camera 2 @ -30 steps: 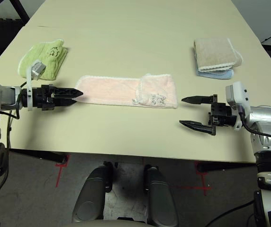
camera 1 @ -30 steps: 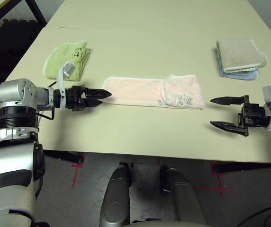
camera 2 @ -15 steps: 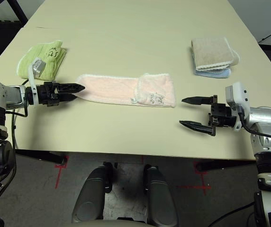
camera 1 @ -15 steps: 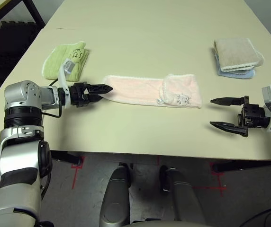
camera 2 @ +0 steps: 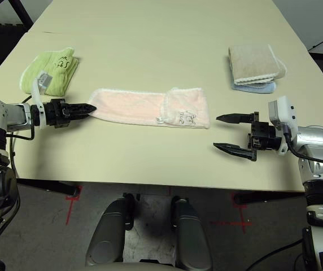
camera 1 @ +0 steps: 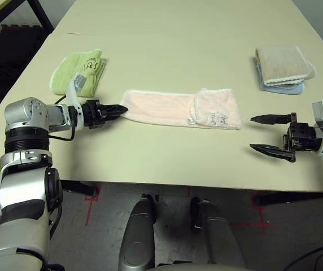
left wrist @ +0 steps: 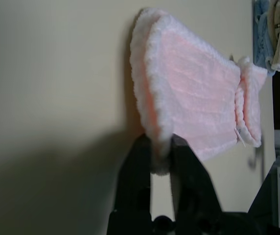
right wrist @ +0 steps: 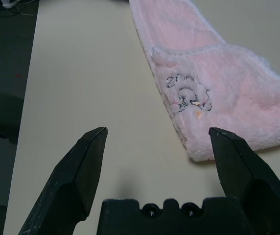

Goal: Fold the towel and set it aside.

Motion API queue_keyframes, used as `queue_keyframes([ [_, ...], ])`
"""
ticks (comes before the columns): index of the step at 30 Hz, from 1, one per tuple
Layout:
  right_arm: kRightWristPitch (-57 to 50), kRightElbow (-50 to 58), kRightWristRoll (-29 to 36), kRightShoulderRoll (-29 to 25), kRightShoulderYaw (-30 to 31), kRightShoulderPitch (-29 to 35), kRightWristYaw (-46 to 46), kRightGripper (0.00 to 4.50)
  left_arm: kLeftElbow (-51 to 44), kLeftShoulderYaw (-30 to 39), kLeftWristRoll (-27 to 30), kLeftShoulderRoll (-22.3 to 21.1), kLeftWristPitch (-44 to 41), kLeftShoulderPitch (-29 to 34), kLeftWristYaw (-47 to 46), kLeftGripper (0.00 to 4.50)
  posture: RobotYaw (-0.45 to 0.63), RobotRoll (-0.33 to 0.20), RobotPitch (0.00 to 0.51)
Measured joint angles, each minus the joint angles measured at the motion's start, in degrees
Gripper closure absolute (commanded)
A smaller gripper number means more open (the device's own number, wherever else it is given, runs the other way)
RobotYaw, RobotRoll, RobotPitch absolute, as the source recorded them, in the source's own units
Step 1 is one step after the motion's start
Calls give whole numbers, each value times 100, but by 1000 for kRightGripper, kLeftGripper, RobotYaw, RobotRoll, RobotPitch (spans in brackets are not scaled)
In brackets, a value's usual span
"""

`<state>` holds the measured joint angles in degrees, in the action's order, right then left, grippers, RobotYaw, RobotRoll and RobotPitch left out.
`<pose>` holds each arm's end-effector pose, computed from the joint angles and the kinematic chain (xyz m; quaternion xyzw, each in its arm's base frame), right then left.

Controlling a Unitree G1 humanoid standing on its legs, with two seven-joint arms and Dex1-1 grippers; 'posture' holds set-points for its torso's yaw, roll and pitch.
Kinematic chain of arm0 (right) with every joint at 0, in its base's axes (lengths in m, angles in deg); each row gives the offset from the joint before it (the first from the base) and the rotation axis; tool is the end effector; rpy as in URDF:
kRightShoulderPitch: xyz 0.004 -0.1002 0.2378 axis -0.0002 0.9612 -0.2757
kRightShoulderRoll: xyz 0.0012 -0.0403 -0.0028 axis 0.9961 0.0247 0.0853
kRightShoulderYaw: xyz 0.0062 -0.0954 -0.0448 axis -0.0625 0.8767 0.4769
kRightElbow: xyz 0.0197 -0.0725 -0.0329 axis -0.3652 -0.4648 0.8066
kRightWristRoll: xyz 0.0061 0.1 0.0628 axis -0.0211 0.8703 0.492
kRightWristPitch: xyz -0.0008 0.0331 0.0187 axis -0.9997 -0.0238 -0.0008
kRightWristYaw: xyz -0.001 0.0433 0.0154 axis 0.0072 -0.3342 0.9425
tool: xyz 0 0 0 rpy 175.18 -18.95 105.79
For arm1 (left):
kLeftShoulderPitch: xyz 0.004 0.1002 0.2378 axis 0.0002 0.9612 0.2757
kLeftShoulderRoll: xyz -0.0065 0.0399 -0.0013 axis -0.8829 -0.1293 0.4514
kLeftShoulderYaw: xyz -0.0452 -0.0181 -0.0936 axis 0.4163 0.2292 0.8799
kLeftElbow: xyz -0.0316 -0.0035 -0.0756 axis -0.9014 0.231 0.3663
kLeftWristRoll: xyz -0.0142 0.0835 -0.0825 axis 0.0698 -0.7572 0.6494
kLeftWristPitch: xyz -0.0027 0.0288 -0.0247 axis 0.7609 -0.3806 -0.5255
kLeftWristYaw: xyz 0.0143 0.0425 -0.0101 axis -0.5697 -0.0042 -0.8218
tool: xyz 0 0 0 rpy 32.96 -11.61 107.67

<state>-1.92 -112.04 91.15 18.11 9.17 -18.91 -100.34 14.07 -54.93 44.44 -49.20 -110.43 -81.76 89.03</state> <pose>0.2785 -0.3296 0.1591 -0.1893 -0.0073 0.5649 0.8031 0.3266 0.2914 0.1959 -0.2950 0.3311 -0.2824 0.8506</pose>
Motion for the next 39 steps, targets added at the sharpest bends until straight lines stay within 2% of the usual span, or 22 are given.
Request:
queue_keyframes([
  [6,-153,-53,7,1,1,-144,83,0,-39,279,12,41,112,-37,-278,4442,108,0,228],
  [11,-601,-582,79,17,-45,-636,225,0,-821,539,254,-93,-233,-32,-351,4442,157,0,223],
  [14,-567,-1174,38,84,-60,-964,259,0,-1697,672,492,-314,-580,348,-351,4442,174,0,222],
  [17,-425,-1632,-82,254,-31,-1254,258,0,-2363,847,636,-408,-791,999,-395,4442,186,0,223],
  [22,-265,-1951,-215,428,77,-1678,228,0,-2838,894,725,-557,-904,1785,-453,4442,192,0,222],
  [30,-144,-2202,-323,490,124,-1843,140,0,-2449,909,580,-822,-67,1820,-532,4442,183,0,220],
  [39,-140,-2095,-327,505,124,-1816,126,0,-1352,25,120,-879,1122,1099,-64,4442,167,0,210],
])
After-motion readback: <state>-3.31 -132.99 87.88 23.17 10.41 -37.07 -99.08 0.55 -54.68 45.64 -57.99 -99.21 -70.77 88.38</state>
